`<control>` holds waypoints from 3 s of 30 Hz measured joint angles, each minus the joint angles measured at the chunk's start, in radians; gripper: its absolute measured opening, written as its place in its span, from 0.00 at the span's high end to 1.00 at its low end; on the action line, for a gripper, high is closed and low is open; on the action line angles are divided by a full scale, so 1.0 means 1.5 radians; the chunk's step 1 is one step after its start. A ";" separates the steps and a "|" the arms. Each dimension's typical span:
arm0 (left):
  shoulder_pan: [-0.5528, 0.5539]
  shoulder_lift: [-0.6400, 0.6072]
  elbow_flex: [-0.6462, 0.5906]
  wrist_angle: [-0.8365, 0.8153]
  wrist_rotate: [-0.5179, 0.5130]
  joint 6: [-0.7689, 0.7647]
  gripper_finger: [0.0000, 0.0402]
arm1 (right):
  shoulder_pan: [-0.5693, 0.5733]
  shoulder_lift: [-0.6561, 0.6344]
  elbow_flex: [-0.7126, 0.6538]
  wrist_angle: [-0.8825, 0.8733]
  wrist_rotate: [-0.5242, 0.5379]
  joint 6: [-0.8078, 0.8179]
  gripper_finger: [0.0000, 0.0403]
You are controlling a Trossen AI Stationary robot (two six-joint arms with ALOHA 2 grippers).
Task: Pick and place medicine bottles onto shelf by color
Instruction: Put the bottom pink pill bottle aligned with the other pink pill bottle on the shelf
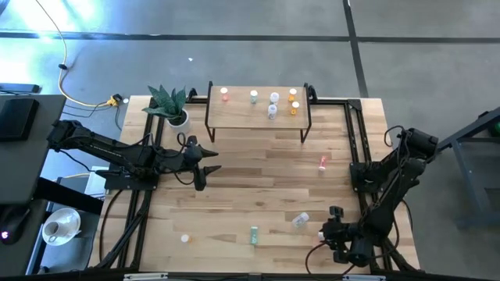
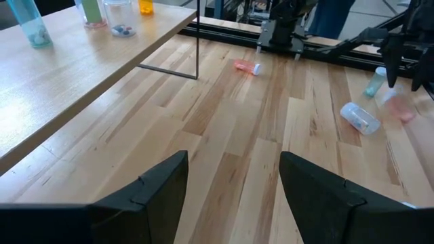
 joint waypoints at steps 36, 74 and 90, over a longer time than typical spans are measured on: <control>0.000 0.000 0.000 0.000 0.000 0.001 0.44 | -0.042 -0.080 0.002 0.101 -0.139 0.187 0.61; 0.000 0.000 0.000 0.001 -0.001 0.019 0.44 | -0.041 0.126 0.254 -0.230 -0.162 -0.153 0.61; 0.000 0.079 0.000 0.006 -0.002 0.019 0.44 | -0.041 0.212 0.254 -0.196 -0.219 -0.222 0.61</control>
